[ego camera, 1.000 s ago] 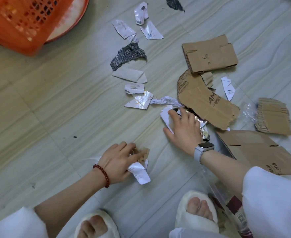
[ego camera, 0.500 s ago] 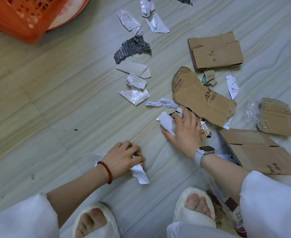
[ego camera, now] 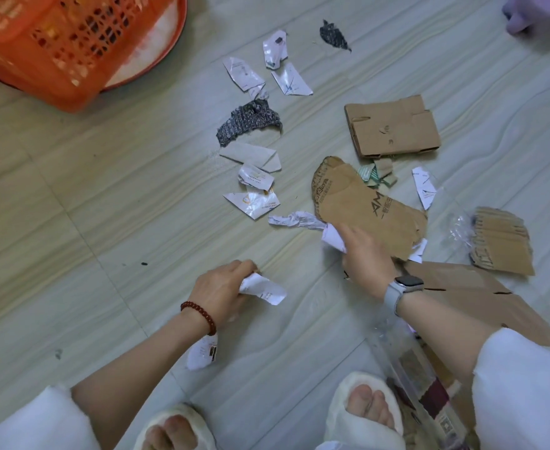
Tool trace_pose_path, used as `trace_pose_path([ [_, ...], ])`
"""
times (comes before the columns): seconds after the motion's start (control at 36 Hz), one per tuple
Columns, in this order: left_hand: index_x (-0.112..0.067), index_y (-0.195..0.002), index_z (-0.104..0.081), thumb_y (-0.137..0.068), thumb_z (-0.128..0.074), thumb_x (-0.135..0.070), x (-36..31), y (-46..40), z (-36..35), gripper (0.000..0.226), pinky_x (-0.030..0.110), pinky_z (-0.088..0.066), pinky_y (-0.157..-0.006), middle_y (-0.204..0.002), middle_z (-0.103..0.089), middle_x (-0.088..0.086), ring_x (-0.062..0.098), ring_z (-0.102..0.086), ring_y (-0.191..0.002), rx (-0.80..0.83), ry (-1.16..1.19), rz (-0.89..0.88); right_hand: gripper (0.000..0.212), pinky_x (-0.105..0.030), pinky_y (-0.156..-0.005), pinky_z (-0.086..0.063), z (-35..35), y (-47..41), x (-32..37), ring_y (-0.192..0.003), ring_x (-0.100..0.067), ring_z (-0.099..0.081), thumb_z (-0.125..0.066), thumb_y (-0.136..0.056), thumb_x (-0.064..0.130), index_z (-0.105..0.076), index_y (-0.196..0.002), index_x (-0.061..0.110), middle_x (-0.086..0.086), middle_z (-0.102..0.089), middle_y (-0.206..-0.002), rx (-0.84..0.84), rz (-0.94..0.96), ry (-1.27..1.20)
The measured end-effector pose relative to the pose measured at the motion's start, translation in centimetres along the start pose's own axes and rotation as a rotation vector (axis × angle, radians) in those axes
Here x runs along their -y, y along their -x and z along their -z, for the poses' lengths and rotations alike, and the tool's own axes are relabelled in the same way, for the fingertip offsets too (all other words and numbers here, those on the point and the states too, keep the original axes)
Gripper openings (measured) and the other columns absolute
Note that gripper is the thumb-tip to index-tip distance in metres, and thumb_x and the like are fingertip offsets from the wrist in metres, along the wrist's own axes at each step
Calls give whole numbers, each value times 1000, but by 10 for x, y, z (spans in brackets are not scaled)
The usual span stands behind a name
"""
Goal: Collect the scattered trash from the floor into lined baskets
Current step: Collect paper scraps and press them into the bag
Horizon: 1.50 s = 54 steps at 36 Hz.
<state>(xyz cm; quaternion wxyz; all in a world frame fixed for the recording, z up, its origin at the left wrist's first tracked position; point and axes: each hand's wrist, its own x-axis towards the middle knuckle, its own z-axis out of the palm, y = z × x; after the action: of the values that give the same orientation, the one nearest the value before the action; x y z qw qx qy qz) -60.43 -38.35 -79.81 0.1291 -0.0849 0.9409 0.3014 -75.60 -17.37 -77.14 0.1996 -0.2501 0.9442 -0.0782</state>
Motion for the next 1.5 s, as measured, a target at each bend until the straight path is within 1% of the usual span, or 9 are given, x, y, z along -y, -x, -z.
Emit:
trace_pose_path([
  [0.11, -24, -115, -50, -83, -58, -17, -5, -14, 26, 33, 28, -37, -64, -88, -57, -13, 18, -51, -73, -105, 203, 144, 41, -11, -57, -33, 28, 0, 10, -67, -12, -45, -41, -81, -10, -55, -115, 10, 6, -46, -74, -25, -67, -404],
  [0.25, -22, -108, -54, -82, -57, -9, -15, -23, 61, 29, 29, -38, -64, -79, -59, -7, 21, -53, -75, -244, 383, 267, 46, -36, -76, -45, 66, -8, 14, -81, -21, -55, -51, -70, 11, -52, -98, 48, 3, -60, -88, 73, -181, -766],
  [0.5, -37, -87, -49, -79, -47, -6, -68, 32, 148, 32, 38, -50, -72, -81, -64, 5, 35, -63, -72, -394, 693, 544, 47, -22, -52, -52, 149, 32, 63, -70, -20, -61, -54, -66, -5, -51, -112, 7, -10, -61, -85, 143, -420, -1403],
  [0.69, -33, -69, -48, -77, -47, -4, -106, 130, 238, 30, 28, -37, -56, -66, -50, 0, 30, -50, -65, -591, 866, 801, 40, -26, -59, -50, 221, 98, 142, -72, -19, -59, -49, -57, 3, -57, -94, 19, -5, -61, -80, 294, -425, -1353],
  [0.86, -24, -75, -49, -83, -52, -7, -136, 244, 303, 19, 23, -39, -56, -76, -52, 1, 20, -49, -68, -834, 947, 1034, 40, -25, -60, -46, 272, 156, 223, -71, -20, -52, -42, -84, -13, -54, -89, 25, -6, -56, -80, 499, -282, -1143],
  [1.03, -9, -89, -57, -80, -51, -1, -147, 379, 310, 13, 25, -40, -55, -69, -52, 0, 13, -46, -59, -1032, 893, 1312, 31, -20, -54, -39, 281, 230, 303, -65, -15, -45, -49, -71, -1, -54, -89, 25, -3, -50, -75, 773, -126, -927],
  [1.14, -7, -95, -57, -83, -50, -2, -159, 464, 293, 15, 9, -36, -48, -78, -55, 3, 14, -48, -69, -1122, 833, 1510, 40, -27, -61, -38, 261, 282, 349, -71, -18, -46, -43, -76, -11, -54, -88, 25, -2, -53, -78, 895, -67, -864],
  [1.31, -3, -93, -59, -82, -52, -4, -143, 571, 216, 12, 38, -44, -75, -92, -61, 19, 27, -56, -84, -1085, 868, 1757, 40, -28, -69, -44, 193, 375, 407, -78, -16, -52, -44, -65, 7, -55, -96, 30, -2, -57, -90, 1017, 23, -732],
  [1.5, -5, -108, -58, -84, -55, -5, -91, 626, 131, 25, 28, -39, -80, -100, -60, 8, 23, -55, -92, -988, 969, 1672, 46, -26, -68, -39, 72, 469, 440, -79, -16, -47, -42, -75, -7, -53, -112, 19, 10, -51, -83, 874, 167, -525],
])
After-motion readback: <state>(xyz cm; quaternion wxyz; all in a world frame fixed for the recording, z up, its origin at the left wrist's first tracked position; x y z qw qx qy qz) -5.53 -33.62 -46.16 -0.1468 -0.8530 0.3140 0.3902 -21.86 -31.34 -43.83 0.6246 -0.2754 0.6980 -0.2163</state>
